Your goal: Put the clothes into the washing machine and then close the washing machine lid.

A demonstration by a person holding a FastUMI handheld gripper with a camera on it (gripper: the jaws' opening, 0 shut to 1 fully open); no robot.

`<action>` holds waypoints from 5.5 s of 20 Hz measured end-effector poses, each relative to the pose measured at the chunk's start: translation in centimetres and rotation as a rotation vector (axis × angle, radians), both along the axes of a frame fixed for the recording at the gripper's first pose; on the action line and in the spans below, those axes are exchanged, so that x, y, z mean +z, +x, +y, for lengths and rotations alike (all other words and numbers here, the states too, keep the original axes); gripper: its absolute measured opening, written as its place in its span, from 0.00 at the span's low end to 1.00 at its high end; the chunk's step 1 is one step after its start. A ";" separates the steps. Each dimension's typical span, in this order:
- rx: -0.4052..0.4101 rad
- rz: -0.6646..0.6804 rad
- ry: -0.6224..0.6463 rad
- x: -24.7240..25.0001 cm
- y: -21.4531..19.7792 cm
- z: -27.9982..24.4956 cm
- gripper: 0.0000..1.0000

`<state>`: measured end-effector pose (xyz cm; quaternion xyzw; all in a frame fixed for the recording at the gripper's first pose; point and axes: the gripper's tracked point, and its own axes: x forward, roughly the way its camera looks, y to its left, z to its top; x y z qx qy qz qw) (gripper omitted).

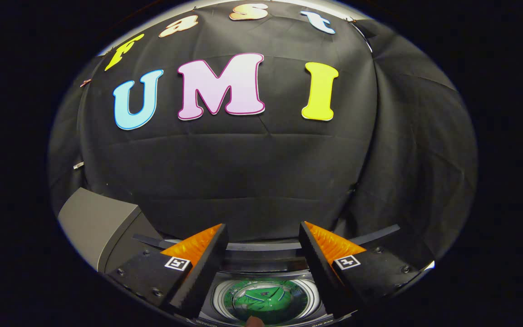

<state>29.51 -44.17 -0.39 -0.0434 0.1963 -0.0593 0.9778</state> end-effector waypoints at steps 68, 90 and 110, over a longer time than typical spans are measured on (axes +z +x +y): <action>0.038 0.056 -0.020 -2.0 -6.3 2.4 0.98; 0.101 -0.376 -0.009 18.0 -10.1 5.4 0.98; 0.100 -0.448 -0.012 23.4 -12.0 6.3 0.98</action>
